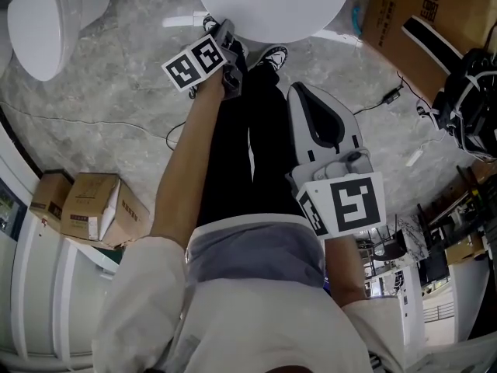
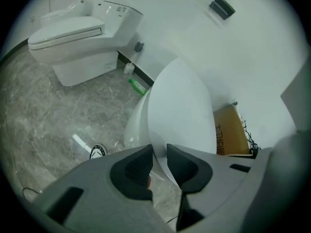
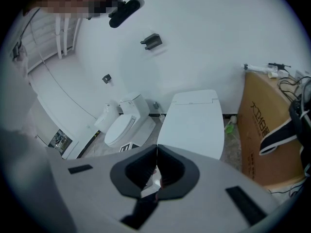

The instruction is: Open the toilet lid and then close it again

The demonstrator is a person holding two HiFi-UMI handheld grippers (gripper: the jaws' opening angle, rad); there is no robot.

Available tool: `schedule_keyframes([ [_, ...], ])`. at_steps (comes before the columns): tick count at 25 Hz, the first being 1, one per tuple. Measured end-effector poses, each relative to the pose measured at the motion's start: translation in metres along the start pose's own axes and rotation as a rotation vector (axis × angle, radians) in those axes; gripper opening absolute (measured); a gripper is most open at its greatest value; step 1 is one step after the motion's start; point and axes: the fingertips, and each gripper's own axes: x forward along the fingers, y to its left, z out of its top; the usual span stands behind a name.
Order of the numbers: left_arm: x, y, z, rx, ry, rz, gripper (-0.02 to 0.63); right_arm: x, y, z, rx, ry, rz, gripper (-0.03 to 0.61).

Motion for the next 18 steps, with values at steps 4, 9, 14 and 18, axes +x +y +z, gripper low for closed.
schedule_keyframes([
  [4, -0.011, -0.007, 0.002, 0.008, -0.01, -0.005, 0.083, -0.007, 0.008, 0.001, -0.004, -0.002, 0.01, 0.011],
  [9, -0.021, -0.015, 0.007, 0.024, -0.023, -0.011, 0.083, -0.014, 0.011, 0.004, -0.014, -0.012, 0.013, 0.011],
  [14, -0.029, -0.024, 0.01, 0.034, -0.026, -0.018, 0.083, -0.024, 0.012, 0.012, -0.015, -0.027, 0.011, 0.011],
  [18, -0.041, -0.032, 0.014, 0.054, -0.023, -0.02, 0.083, -0.031, 0.017, 0.021, -0.025, -0.03, 0.016, 0.011],
])
